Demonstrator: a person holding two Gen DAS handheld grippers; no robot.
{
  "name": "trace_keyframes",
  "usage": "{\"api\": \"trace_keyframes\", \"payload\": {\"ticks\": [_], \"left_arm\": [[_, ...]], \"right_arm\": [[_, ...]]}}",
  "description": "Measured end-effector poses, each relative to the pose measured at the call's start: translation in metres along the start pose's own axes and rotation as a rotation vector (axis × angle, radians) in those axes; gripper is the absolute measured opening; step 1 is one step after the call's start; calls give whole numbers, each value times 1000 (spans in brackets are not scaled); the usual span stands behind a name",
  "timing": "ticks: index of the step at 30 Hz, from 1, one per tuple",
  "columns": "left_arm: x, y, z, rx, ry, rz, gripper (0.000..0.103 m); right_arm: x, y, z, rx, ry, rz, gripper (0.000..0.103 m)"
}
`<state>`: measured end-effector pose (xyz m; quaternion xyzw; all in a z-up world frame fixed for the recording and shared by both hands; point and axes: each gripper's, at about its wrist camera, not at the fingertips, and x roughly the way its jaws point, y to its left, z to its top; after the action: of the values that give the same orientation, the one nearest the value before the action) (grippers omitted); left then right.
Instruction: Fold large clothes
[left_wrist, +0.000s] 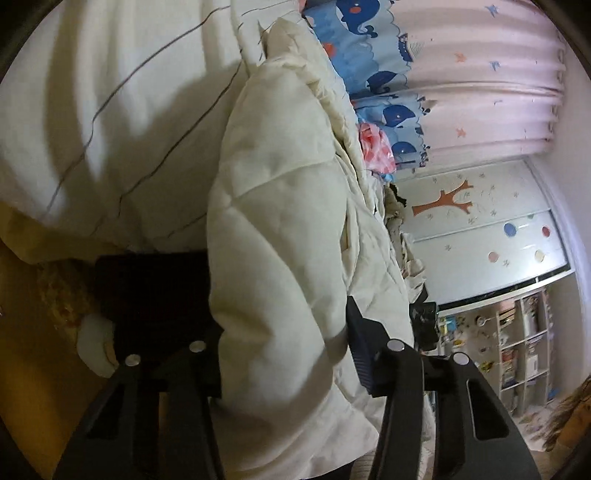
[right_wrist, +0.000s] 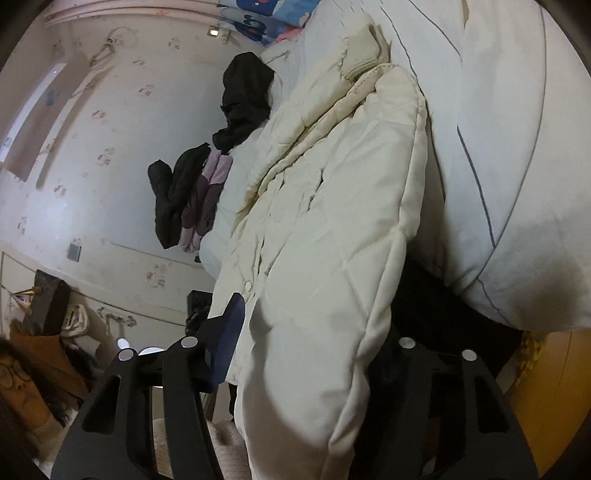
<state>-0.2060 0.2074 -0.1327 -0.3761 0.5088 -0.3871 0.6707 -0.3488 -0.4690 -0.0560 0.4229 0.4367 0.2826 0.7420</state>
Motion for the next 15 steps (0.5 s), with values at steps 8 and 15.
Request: {"api": "trace_keyframes", "payload": {"ticks": [8, 15], "left_arm": [[-31, -64, 0, 118, -87, -57, 25], [-59, -103, -13, 236, -71, -56, 23]], "right_arm": [[-12, 37, 2, -93, -120, 116, 25], [-38, 49, -2, -117, -154, 208, 25]]}}
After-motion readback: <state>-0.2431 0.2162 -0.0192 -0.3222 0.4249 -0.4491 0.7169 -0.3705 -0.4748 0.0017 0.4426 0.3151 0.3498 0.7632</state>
